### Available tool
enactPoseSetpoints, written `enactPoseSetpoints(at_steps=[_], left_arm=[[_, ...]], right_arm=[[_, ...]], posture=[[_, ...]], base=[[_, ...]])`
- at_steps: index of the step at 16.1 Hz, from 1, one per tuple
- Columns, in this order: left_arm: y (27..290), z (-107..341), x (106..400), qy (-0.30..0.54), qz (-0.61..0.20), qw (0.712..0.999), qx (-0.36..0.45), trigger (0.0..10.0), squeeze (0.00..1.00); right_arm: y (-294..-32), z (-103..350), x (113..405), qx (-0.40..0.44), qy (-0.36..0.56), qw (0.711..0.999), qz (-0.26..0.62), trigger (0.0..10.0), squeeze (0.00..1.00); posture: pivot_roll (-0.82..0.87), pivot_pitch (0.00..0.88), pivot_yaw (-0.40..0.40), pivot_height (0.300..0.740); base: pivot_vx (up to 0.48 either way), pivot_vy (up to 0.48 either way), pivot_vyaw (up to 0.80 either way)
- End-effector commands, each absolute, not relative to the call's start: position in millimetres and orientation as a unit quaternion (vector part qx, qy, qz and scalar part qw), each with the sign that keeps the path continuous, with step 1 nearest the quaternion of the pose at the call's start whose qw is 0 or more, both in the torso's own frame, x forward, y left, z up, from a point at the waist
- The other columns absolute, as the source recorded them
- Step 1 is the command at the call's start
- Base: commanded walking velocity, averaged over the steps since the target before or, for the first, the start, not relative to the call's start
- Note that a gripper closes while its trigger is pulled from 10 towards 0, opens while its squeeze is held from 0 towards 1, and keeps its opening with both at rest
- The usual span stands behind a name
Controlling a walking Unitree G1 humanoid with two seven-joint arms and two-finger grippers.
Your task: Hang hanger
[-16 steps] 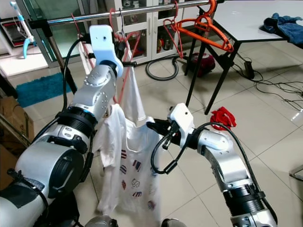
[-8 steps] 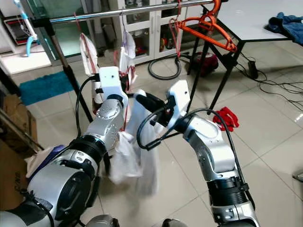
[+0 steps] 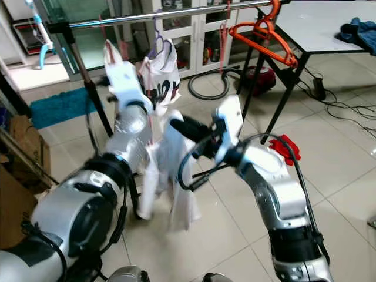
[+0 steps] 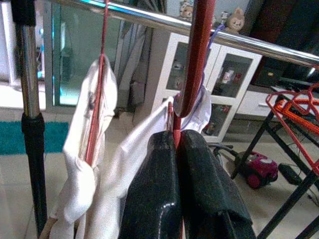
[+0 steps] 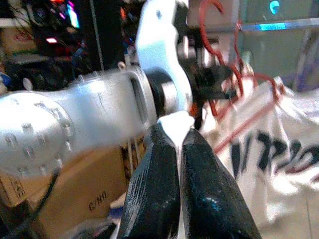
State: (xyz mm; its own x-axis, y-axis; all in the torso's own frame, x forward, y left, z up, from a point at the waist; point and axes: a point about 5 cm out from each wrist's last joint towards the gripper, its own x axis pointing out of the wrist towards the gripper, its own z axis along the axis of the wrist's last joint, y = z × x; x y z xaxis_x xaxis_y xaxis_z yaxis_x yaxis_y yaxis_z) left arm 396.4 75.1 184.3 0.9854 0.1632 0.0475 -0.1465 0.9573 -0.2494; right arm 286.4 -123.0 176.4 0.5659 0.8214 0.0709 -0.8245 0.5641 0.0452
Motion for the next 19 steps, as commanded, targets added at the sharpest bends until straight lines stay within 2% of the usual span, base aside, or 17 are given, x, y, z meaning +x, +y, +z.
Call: enactPoseSetpoints(at_steps=[1,2,6,10,11,16,19], left_arm=[[75.4,191.8,397.7,-0.046,0.082,0.985,-0.145,10.0,0.00],[67.5,197.2,396.9,-0.059,0.059,0.984,-0.156,10.0,0.00],[35.5,197.0,386.4,-0.099,-0.067,0.990,-0.071,10.0,0.00],[19.8,194.4,373.4,-0.119,-0.182,0.976,-0.020,10.0,0.00],[18.7,191.6,370.5,-0.116,-0.208,0.971,-0.007,10.0,0.00],[36.1,179.6,367.0,-0.108,-0.238,0.965,0.036,10.0,0.00],[52.4,179.7,371.4,-0.102,-0.209,0.972,0.032,10.0,0.00]], right_arm=[[-122.8,179.8,287.7,0.024,-0.033,0.884,0.465,10.0,0.00],[-126.0,172.7,289.2,0.015,-0.022,0.892,0.452,10.0,0.00],[-137.3,156.4,298.9,0.000,-0.005,0.918,0.396,10.0,0.00],[-146.5,150.8,302.4,0.011,0.002,0.926,0.376,10.0,0.00],[-148.2,153.2,303.9,0.018,-0.002,0.927,0.374,10.0,0.00],[-163.4,159.7,311.4,0.016,-0.008,0.936,0.351,10.0,0.00],[-165.5,160.0,310.5,0.014,-0.003,0.932,0.362,10.0,0.00]], posture=[[-0.02,0.000,0.060,0.740],[-0.01,0.000,0.059,0.740],[-0.01,0.000,0.058,0.740],[0.00,0.000,0.056,0.740],[0.00,0.000,0.056,0.740],[0.01,0.000,0.051,0.740],[0.01,0.000,0.046,0.740]], base=[[0.000,0.000,0.00],[0.000,0.000,0.00],[0.000,0.000,0.00],[0.000,0.000,0.00],[0.000,0.000,0.00],[0.000,0.000,0.00],[0.000,0.000,0.00]])
